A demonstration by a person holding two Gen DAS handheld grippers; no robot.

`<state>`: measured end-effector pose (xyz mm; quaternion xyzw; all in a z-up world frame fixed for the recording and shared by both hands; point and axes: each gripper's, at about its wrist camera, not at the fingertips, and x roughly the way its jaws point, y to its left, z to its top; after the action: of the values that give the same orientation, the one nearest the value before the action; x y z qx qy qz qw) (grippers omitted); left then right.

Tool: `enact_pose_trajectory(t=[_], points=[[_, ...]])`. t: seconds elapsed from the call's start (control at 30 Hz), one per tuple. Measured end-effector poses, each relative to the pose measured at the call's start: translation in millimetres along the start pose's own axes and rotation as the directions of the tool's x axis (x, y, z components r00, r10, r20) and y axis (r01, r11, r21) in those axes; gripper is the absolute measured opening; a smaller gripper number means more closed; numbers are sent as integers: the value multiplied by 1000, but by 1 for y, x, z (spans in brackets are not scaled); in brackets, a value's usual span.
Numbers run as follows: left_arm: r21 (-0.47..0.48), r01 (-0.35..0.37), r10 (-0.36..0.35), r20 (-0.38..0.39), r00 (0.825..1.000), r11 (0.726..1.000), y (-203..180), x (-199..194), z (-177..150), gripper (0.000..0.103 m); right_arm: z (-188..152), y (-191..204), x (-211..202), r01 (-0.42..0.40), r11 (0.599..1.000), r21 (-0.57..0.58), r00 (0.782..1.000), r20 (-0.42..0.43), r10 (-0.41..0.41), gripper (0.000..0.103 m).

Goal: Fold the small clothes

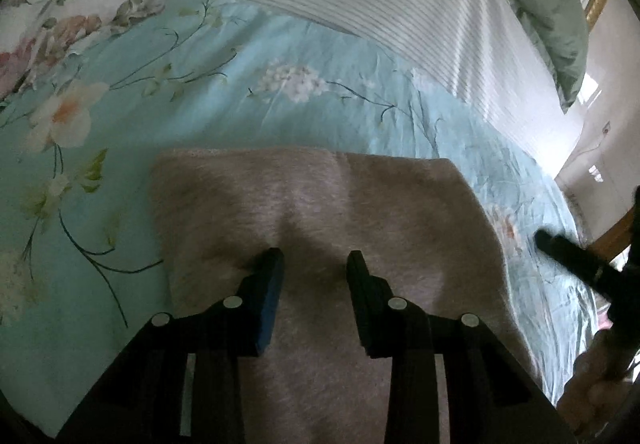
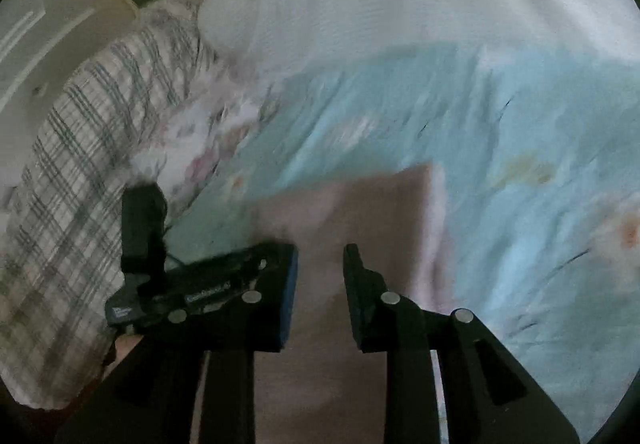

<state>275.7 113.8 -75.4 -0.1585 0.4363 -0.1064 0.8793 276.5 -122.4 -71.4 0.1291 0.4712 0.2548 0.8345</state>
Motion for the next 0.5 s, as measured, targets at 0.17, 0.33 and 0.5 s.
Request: enact_pose_trajectory(t=[0.17, 0.33, 0.5], points=[[-23, -6, 6, -8, 1000, 1000, 7, 5, 0, 27, -15, -67, 45, 117, 983, 139, 993, -35, -113, 0], [2, -50, 50, -20, 999, 999, 9, 8, -1, 17, -20, -71, 28, 87, 982, 166, 996, 4, -89, 2], [6, 34, -34, 18, 999, 999, 1, -41, -30, 16, -34, -46, -24, 36, 990, 136, 998, 48, -43, 4]])
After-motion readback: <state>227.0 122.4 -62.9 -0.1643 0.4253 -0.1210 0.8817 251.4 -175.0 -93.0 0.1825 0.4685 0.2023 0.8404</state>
